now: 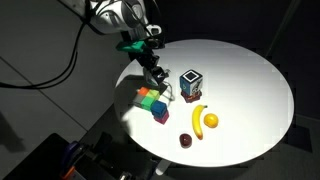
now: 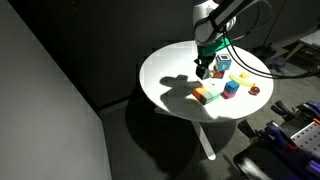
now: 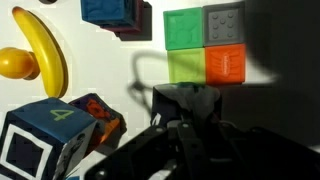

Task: Place the A cube on the table

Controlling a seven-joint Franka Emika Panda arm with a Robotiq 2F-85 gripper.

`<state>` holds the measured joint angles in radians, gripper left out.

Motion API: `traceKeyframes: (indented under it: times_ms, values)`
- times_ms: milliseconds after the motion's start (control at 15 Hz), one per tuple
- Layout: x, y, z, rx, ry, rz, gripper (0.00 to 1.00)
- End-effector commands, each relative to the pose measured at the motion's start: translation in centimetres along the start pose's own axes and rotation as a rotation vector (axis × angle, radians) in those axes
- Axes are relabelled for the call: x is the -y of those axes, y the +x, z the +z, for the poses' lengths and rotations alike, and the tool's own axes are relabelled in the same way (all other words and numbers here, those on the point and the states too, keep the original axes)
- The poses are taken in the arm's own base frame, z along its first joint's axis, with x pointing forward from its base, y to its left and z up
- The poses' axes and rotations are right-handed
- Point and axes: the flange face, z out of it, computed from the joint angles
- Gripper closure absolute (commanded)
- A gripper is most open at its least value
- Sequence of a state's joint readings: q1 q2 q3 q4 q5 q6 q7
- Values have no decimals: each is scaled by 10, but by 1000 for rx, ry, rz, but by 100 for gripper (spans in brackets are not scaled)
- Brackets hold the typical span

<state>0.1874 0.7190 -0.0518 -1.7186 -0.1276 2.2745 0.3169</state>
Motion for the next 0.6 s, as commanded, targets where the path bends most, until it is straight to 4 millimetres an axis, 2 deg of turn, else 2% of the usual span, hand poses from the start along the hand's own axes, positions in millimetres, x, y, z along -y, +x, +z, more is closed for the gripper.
traceKeyframes:
  times_ms: [0,533]
  values:
    - [0,19,7,-8,8,21,94]
    - [-6,32,22,-29,5,36,94]
